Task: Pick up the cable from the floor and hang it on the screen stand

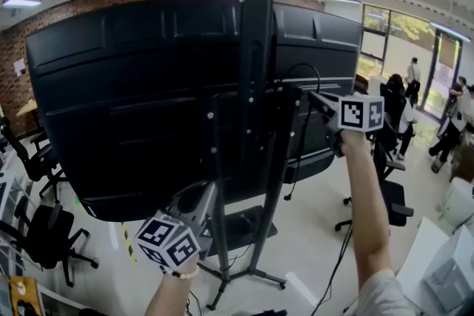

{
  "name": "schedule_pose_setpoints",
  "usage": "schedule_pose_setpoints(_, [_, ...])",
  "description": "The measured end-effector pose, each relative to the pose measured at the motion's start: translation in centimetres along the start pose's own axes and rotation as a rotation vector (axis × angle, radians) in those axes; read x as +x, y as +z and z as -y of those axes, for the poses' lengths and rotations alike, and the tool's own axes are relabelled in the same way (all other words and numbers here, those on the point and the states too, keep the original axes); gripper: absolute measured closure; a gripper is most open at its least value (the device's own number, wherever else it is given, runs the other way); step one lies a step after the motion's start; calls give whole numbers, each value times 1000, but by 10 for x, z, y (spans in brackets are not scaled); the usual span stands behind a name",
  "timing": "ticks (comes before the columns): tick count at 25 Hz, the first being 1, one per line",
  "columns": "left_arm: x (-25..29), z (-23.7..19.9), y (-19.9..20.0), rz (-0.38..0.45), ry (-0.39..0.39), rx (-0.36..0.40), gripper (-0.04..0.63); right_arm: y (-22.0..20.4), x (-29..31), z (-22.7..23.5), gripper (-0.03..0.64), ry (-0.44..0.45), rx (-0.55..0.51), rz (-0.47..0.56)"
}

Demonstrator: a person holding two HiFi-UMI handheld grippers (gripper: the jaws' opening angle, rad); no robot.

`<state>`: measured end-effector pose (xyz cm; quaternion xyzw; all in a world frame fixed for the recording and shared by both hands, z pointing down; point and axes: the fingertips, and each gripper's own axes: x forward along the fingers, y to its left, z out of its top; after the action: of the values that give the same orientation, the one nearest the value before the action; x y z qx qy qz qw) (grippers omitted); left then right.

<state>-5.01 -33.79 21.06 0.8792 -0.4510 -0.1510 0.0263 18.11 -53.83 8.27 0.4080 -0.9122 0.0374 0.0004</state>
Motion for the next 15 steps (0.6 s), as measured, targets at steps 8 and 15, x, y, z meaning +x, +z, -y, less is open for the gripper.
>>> schedule_pose_setpoints(8, [21,15,-12,-31,-24,21,581,-54,7,24,595,29,78,-85])
schedule_pose_setpoints(15, [21,20,-39,-83,-74,-5,581,-114,11,17,596,11,72,-207])
